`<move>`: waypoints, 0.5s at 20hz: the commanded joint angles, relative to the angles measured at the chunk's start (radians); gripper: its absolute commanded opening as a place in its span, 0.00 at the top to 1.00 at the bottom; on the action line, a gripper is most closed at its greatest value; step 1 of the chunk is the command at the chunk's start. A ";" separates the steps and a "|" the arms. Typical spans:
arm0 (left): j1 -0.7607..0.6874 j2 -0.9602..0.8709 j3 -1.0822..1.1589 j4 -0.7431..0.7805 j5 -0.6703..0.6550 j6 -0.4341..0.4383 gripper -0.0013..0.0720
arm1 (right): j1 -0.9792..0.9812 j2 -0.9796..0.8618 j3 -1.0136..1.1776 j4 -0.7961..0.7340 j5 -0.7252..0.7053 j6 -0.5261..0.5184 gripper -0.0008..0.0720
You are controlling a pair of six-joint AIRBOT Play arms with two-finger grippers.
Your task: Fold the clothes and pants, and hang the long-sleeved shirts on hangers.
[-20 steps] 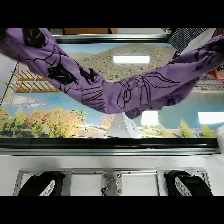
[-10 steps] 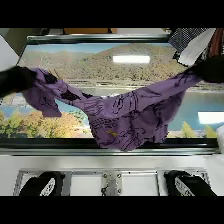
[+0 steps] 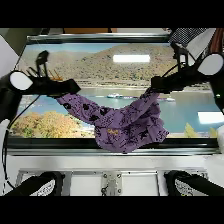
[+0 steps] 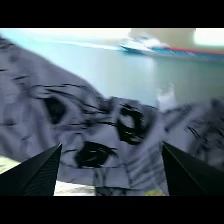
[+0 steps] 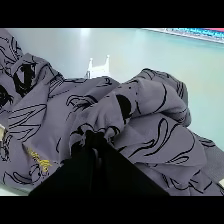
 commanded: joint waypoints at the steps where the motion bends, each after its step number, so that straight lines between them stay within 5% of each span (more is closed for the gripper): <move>1: -0.239 -0.033 -0.027 -0.040 0.072 0.136 0.08 | 0.008 -0.040 -0.006 0.006 -0.028 0.000 0.95; 5: -0.535 -0.055 -0.155 -0.034 0.298 0.147 0.08 | 0.006 -0.039 -0.006 0.006 -0.035 0.000 0.95; 10: -0.725 -0.178 -0.167 -0.013 0.331 0.176 0.08 | 0.005 -0.036 -0.006 0.006 -0.034 0.000 0.95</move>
